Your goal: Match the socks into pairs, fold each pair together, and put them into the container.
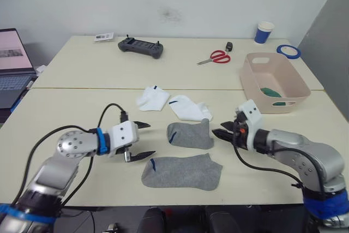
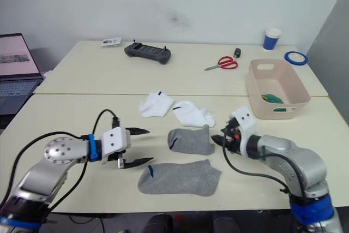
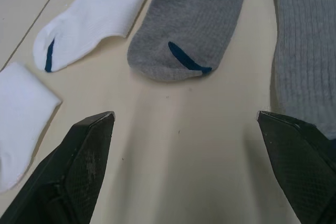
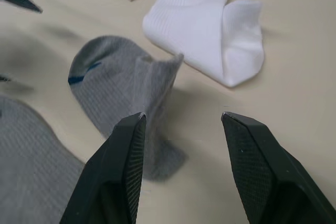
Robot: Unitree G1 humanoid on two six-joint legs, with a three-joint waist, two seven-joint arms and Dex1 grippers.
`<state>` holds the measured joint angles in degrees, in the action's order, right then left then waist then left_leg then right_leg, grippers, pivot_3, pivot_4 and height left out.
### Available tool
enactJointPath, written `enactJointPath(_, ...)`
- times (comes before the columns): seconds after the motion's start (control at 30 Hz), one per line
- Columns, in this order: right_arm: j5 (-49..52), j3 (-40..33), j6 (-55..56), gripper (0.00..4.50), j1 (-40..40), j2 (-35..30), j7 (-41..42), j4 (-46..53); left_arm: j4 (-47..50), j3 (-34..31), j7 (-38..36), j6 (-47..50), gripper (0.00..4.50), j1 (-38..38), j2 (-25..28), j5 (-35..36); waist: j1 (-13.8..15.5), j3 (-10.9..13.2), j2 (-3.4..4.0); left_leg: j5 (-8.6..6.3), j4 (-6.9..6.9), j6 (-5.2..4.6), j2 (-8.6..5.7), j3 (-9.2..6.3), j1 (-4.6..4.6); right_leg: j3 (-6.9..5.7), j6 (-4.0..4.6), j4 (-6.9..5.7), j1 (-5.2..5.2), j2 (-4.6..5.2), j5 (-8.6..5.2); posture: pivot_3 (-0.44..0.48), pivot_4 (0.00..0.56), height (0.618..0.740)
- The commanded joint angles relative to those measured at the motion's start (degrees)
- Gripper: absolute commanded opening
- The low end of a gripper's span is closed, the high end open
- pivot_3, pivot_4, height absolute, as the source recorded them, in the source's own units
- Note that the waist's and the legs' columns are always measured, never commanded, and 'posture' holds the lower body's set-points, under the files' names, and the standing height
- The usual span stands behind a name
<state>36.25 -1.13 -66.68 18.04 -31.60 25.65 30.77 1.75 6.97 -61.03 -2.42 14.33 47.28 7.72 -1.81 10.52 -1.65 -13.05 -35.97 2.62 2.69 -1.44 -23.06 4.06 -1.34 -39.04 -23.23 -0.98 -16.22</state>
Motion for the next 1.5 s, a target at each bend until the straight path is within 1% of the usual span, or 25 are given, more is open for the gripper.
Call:
enactJointPath(0.03, 2.6, -1.2, 1.9, 2.47, -0.2, 0.0, 2.1, 4.2, -8.8, 4.0, -0.3, -11.9, 4.50, 7.4, -4.1, -5.3, 0.0, 0.0, -0.01, 0.00, -0.01, 0.00, 0.00, -0.01, 0.00, 0.00, 0.00, -0.02, 0.00, 0.00, 0.01, 0.000, 0.150, 0.740)
enactJointPath(0.17, 2.1, -0.2, 2.4, 2.47, -1.3, 2.5, -0.3, 5.1, -18.6, 7.8, -0.7, -20.6, 4.50, 13.4, -7.8, -9.8, -0.2, 0.0, -0.02, 0.00, -0.07, 0.00, -0.01, 0.01, -0.01, 0.05, -0.05, -0.03, 0.02, -0.02, 0.04, 0.000, 0.150, 0.740)
enactJointPath(0.27, 2.1, -0.4, 2.4, 2.50, -2.1, 3.2, -1.6, 5.9, -24.3, 10.1, -2.1, -25.2, 3.89, 16.8, -8.9, -12.0, -0.3, 0.0, -0.02, 0.00, -0.06, -0.02, -0.01, 0.00, -0.02, 0.04, -0.06, -0.02, 0.02, -0.03, 0.03, 0.000, 0.150, 0.740)
enactJointPath(0.37, 2.1, -1.5, 3.0, 2.50, -2.4, 3.2, -2.4, 6.1, -28.9, 12.3, -4.0, -29.8, 2.93, 19.7, -9.1, -13.7, -0.1, 0.0, -0.02, 0.00, -0.06, -0.02, -0.01, -0.05, -0.03, -0.01, -0.06, -0.05, 0.02, -0.04, 0.03, 0.000, 0.150, 0.740)
enactJointPath(0.47, 1.7, -2.0, 3.9, 2.50, -2.4, 2.9, -2.8, 5.9, -31.1, 12.7, -5.1, -32.1, 1.95, 20.9, -9.6, -13.3, -0.1, 0.0, -0.02, 0.00, -0.09, -0.02, -0.02, -0.01, 0.00, 0.02, -0.11, -0.06, 0.05, -0.04, 0.07, 0.000, 0.150, 0.740)
enactJointPath(0.6, -2.0, -0.1, 10.0, 2.50, -3.3, -0.8, -0.3, 6.6, -28.9, 12.2, -8.1, -32.9, 0.65, 20.5, -8.5, -10.6, -0.1, 0.0, -0.02, 0.00, -0.12, -0.03, -0.02, 0.00, 0.00, 0.03, -0.15, -0.06, 0.06, -0.03, 0.12, 0.000, 0.150, 0.740)
enactJointPath(0.67, -7.3, 3.4, 16.5, 2.50, -4.9, -5.1, 2.5, 6.5, -24.5, 10.5, -10.5, -30.3, 0.03, 18.9, -6.6, -7.0, -0.2, 0.0, -0.01, 0.00, -0.11, -0.03, -0.02, 0.00, -0.01, 0.03, -0.14, -0.04, 0.05, -0.04, 0.12, 0.000, 0.150, 0.740)
enactJointPath(0.77, -12.3, 6.9, 24.2, 2.50, -6.9, -8.1, 5.6, 5.3, -17.2, 7.7, -12.4, -23.1, 0.03, 16.2, -3.8, -1.5, -0.4, 0.0, -0.02, 0.00, -0.07, -0.04, 0.02, -0.03, -0.02, 0.02, -0.10, -0.02, 0.01, -0.06, 0.07, 0.000, 0.150, 0.740)
enactJointPath(0.87, -18.4, 10.8, 32.6, 2.50, -7.7, -10.6, 8.7, 3.5, -10.4, 5.3, -11.6, -15.7, 0.03, 13.6, -1.3, 0.7, -0.4, 0.0, -0.01, -0.01, -0.06, -0.05, 0.06, -0.08, -0.02, -0.03, -0.07, -0.04, 0.01, -0.11, 0.04, 0.000, 0.150, 0.740)
enactJointPath(0.97, -23.5, 14.2, 39.8, 3.11, -8.1, -12.3, 11.8, 1.1, -3.7, 2.8, -9.4, -8.6, 0.00, 10.7, -0.1, 2.3, -0.5, 0.0, -0.01, -0.01, -0.09, -0.05, 0.04, -0.03, 0.00, 0.02, -0.07, -0.04, 0.03, -0.09, 0.04, 0.000, 0.150, 0.740)
enactJointPath(1.1, -32.6, 19.9, 49.0, 4.46, -6.5, -13.3, 13.9, -4.0, 3.1, -0.1, -6.7, -0.5, 0.00, 7.5, 0.2, 4.5, -0.5, 0.0, -0.02, -0.01, -0.12, -0.04, 0.02, 0.00, 0.02, 0.02, -0.08, -0.05, 0.05, -0.05, 0.05, 0.000, 0.150, 0.740)
enactJointPath(1.2, -36.4, 22.2, 52.9, 4.46, -5.2, -12.0, 14.9, -7.5, 7.3, -2.7, -4.3, 7.4, 0.00, 7.0, -0.3, 8.1, -0.5, 0.0, -0.02, -0.01, -0.12, -0.04, 0.02, -0.03, 0.03, 0.00, -0.08, -0.09, 0.05, -0.05, 0.05, 0.000, 0.150, 0.740)
enactJointPath(1.37, -38.9, 22.7, 55.2, 4.46, -2.1, -8.0, 15.2, -11.5, 10.0, -6.2, -1.9, 13.3, 0.00, 6.0, 0.0, 10.7, -0.5, 0.0, -0.02, -0.01, -0.12, -0.04, 0.02, -0.02, 0.04, 0.02, -0.08, -0.09, 0.05, -0.06, 0.05, 0.000, 0.150, 0.740)
enactJointPath(1.5, -37.7, 22.8, 49.5, 4.46, -0.6, -3.2, 15.5, -10.9, 10.7, -7.0, -1.5, 14.7, 0.00, 5.3, -0.2, 11.2, -0.5, 0.0, -0.02, 0.00, -0.11, -0.04, 0.04, -0.05, 0.04, 0.00, -0.07, -0.09, 0.05, -0.07, 0.05, 0.000, 0.150, 0.740)
